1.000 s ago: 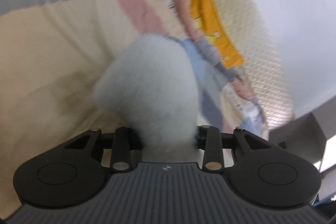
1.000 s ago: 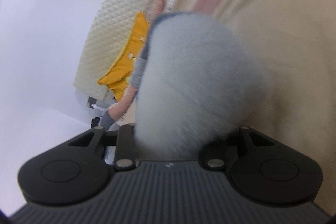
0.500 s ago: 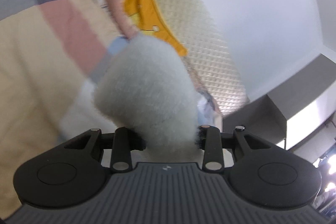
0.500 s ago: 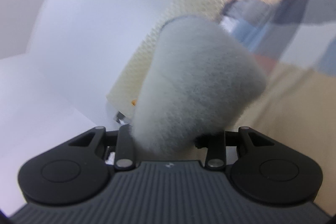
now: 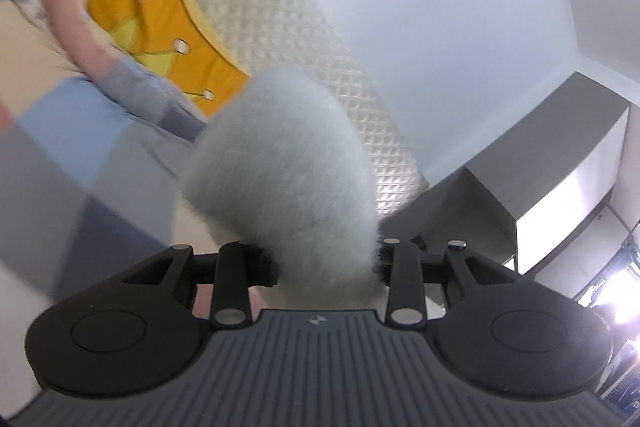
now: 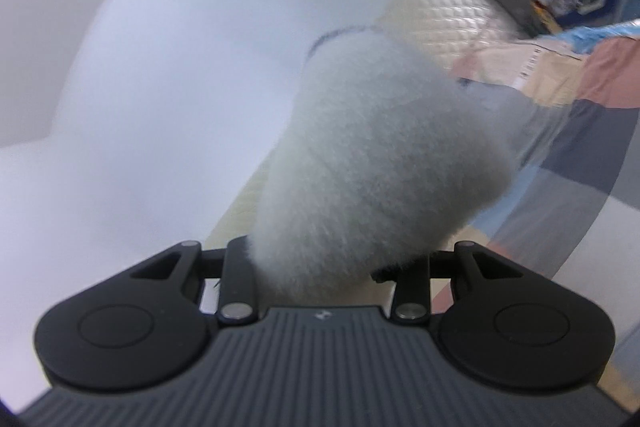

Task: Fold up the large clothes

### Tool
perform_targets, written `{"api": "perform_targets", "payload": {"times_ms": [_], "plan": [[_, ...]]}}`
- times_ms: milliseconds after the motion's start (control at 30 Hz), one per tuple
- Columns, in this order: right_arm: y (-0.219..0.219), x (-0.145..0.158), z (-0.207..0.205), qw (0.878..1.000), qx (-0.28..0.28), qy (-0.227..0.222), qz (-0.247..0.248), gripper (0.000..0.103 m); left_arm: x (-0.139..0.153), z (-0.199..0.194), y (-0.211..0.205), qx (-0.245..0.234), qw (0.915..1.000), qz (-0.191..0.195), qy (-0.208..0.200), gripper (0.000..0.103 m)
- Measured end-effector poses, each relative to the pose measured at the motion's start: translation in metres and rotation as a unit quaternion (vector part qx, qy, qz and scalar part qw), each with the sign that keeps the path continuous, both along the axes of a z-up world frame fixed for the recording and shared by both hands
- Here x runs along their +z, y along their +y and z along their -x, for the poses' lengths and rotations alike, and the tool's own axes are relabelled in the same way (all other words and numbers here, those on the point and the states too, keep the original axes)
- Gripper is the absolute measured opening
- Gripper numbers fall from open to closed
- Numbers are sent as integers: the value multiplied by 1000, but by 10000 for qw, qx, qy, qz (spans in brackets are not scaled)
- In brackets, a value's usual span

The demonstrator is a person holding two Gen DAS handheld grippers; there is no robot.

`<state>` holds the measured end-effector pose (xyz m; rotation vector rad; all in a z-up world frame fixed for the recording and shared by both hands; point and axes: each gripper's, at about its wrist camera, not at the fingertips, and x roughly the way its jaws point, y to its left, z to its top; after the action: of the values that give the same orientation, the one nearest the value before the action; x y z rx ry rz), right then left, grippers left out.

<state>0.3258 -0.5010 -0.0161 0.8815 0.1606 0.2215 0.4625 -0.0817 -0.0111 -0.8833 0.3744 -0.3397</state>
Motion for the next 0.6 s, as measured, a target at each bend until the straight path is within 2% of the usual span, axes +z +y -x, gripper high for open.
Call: {"api": "perform_targets", "payload": {"times_ms": [133, 233, 333, 433, 500, 600], "plan": [[-31, -20, -36, 9994, -234, 196, 174, 41, -32, -54, -43, -135, 9991, -99, 389, 39], [-49, -50, -61, 9979, -255, 489, 340, 41, -65, -79, -66, -121, 9986, -268, 441, 39], [-65, -86, -86, 9959, -268, 777, 367, 41, -109, -96, -81, -197, 9971, -317, 669, 39], [-76, -127, -95, 9942, -249, 1008, 288, 41, -150, -107, -92, -279, 9916, -683, 1058, 39], [-78, -150, -96, 9907, -209, 1293, 377, 41, -173, -105, -93, -280, 9891, -747, 1240, 39], [-84, -176, -91, 9876, -222, 1536, 238, 41, -187, -94, -95, -311, 9917, -765, 983, 39]]}}
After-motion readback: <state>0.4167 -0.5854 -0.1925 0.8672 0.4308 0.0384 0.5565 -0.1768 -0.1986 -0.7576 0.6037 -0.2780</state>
